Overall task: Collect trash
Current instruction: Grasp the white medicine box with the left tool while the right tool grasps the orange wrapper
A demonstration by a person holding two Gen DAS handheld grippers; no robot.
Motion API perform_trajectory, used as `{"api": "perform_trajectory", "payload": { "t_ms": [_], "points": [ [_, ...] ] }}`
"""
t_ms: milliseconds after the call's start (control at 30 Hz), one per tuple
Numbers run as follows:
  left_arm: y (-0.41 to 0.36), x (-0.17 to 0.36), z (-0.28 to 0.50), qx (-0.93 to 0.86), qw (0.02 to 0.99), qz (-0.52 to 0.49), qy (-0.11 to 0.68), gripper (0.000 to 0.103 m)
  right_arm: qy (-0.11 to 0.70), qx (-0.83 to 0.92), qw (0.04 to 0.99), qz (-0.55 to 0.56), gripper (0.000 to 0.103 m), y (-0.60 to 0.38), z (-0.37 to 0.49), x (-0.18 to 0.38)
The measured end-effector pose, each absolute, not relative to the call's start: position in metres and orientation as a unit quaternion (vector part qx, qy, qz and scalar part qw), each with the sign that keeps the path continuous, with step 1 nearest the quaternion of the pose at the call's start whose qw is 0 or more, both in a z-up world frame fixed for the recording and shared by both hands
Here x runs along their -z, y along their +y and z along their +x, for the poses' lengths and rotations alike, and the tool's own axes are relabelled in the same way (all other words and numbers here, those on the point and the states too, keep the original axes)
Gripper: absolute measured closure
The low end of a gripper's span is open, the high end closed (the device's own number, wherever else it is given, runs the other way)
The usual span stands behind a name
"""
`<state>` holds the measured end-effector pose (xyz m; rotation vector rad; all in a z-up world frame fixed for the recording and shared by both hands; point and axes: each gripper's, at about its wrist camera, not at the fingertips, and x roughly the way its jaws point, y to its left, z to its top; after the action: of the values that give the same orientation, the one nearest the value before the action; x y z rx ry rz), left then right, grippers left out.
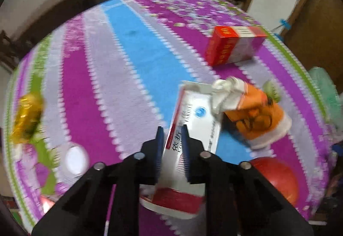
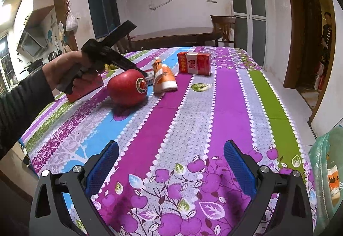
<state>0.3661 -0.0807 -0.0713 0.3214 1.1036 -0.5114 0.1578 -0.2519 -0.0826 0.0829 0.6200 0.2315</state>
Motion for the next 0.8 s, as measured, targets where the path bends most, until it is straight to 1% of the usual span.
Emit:
{"api": "perform_trajectory", "payload": {
  "t_ms": [67, 233, 467, 533, 600, 667, 767, 800],
  "points": [
    [-0.067, 0.069, 0.369, 0.210, 0.817, 0.154, 0.514, 0.093, 0.304, -0.114, 0.945, 0.041, 0.005, -0.252, 0.158, 0.082],
    [-0.036, 0.062, 0.377, 0.152, 0.830, 0.155, 0.514, 0.094, 0.303, -0.115, 0.945, 0.040, 0.005, -0.249, 0.158, 0.082],
    [-0.035, 0.066, 0.385, 0.148, 0.824, 0.131, 0.531, 0.089, 0.298, -0.131, 0.945, 0.036, 0.005, -0.242, 0.163, 0.071],
    [-0.033, 0.065, 0.382, 0.152, 0.826, 0.117, 0.530, 0.077, 0.292, -0.139, 0.946, 0.025, 0.005, -0.239, 0.168, 0.060],
    [-0.032, 0.067, 0.376, 0.141, 0.834, 0.118, 0.520, 0.046, 0.289, -0.154, 0.944, 0.027, 0.005, -0.239, 0.178, 0.047],
    [-0.031, 0.071, 0.372, 0.134, 0.844, 0.118, 0.506, 0.037, 0.288, -0.168, 0.942, 0.031, 0.005, -0.239, 0.194, 0.036],
    [-0.025, 0.073, 0.367, 0.133, 0.853, 0.094, 0.496, 0.037, 0.299, -0.187, 0.935, 0.032, 0.005, -0.236, 0.231, 0.022],
    [-0.025, 0.073, 0.366, 0.136, 0.854, 0.090, 0.493, 0.043, 0.307, -0.194, 0.931, 0.036, 0.007, -0.234, 0.246, 0.019]
  ]
}}
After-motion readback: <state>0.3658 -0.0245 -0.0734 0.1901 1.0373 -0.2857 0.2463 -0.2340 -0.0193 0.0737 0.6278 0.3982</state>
